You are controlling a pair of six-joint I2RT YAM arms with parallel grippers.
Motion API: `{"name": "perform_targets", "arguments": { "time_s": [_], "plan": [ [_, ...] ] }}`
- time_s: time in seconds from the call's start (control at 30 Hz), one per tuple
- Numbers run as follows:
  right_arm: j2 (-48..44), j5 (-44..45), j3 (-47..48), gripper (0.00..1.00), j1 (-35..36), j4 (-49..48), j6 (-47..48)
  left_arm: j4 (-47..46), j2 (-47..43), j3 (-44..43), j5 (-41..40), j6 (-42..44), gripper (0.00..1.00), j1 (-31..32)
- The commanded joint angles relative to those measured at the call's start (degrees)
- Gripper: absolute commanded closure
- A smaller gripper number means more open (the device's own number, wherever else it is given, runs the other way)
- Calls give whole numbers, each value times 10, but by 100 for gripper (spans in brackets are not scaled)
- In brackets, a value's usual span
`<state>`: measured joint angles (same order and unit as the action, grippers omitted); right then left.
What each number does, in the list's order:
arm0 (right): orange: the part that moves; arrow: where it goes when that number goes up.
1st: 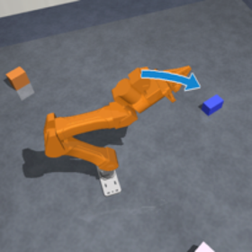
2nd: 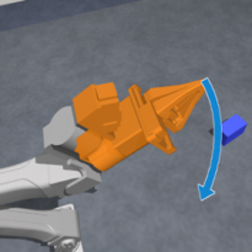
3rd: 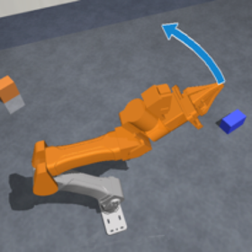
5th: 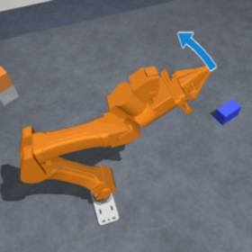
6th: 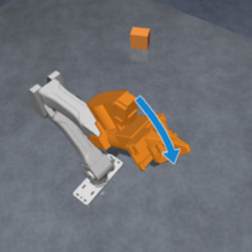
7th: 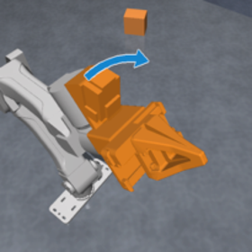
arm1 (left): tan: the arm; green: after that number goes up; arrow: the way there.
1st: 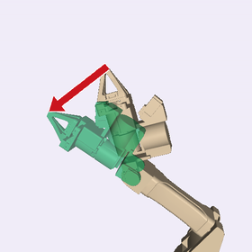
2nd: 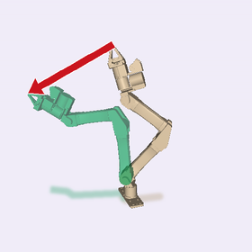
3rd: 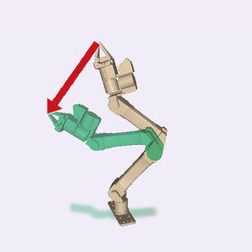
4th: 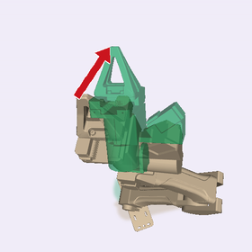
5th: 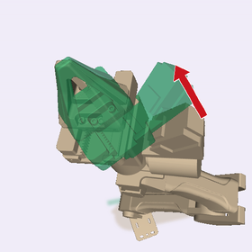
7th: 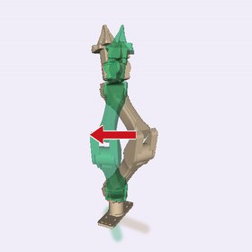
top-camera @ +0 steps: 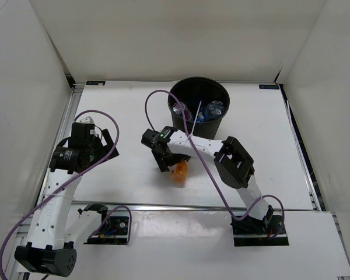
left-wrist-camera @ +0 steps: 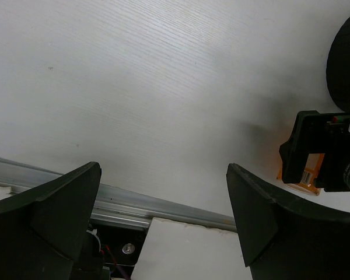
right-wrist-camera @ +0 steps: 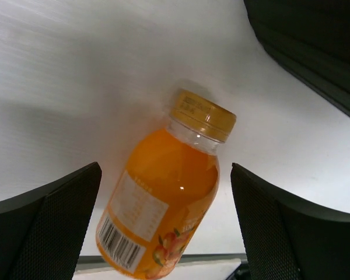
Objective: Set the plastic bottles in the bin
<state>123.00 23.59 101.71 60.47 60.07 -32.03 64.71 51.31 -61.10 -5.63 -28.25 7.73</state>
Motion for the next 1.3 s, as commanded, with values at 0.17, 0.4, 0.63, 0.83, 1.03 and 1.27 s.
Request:
{"name": "perform_targets", "arguments": {
  "time_s": [0.17,0.4,0.63,0.83,1.03,1.27],
  "plan": [
    [-41,-53,-98,4,-14,4,-18,-6,-8,4,-13,7,0,4],
    [-41,-101,-129,41,-14,-15,7,-6,-8,4,-13,7,0,4],
    [-129,-106,-34,64,4,38,51,-1,-18,-2,-31,2,0,4],
    [-135,-38,343,67,18,168,106,4,-18,-13,-48,-3,0,4],
    [-280,-7,301,67,-94,20,90,4,1,-39,-54,-8,0,4],
    [-258,-74,299,64,-213,-79,145,-9,32,-45,-54,-20,0,4]
  ]
}}
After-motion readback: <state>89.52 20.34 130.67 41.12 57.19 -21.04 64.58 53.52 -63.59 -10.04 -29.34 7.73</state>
